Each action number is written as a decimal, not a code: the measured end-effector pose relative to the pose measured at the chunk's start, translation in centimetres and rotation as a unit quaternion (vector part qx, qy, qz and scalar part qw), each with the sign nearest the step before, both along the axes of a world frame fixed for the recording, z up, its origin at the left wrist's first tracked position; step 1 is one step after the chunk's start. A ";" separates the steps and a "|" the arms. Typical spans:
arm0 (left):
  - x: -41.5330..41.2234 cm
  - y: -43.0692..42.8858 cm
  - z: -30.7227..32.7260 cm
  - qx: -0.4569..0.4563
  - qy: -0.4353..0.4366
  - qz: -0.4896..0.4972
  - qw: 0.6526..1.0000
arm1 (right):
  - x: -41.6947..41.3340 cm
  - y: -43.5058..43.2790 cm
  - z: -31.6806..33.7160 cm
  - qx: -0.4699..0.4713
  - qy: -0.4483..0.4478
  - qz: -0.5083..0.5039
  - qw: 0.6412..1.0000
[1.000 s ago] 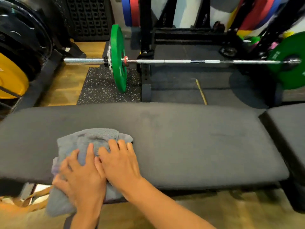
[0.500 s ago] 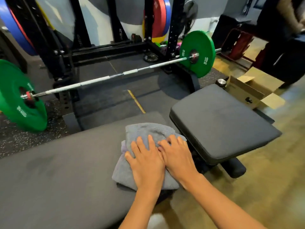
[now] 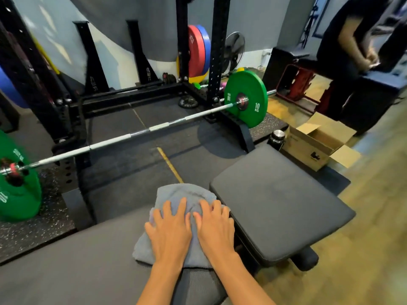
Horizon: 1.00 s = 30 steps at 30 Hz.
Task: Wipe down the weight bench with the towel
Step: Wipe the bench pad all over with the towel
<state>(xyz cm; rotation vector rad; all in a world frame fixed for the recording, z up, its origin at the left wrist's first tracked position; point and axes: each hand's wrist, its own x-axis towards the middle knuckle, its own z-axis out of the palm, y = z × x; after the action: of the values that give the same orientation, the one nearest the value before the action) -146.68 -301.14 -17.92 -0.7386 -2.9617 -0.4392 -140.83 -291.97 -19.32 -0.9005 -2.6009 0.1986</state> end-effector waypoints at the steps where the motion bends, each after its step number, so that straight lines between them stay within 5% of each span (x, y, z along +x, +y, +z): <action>1: 0.2 -0.1 0.2 0.008 0.000 -0.016 1.000 | 0.2 -0.2 -0.1 -0.006 0.004 -0.002 1.000; 9: -1.5 1.2 0.5 0.043 -0.020 -0.069 0.996 | -0.2 0.9 0.1 -0.069 0.069 0.023 0.995; 15: 0.6 11.2 4.6 0.162 -0.014 -0.077 0.984 | 1.8 11.0 5.4 -0.089 0.123 0.023 0.988; 23: 3.7 24.0 0.8 0.047 -0.094 -0.136 0.985 | 4.7 23.3 3.7 -0.124 -0.187 -0.074 0.972; 30: 1.4 26.1 -0.9 0.072 -0.069 -0.130 0.987 | 1.5 25.3 1.6 -0.027 -0.182 -0.062 0.981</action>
<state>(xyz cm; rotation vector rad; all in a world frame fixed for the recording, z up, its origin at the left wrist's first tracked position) -145.32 -275.04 -18.86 -1.1244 -2.9240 -0.7400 -139.30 -266.63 -17.71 -1.2121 -2.8679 0.0747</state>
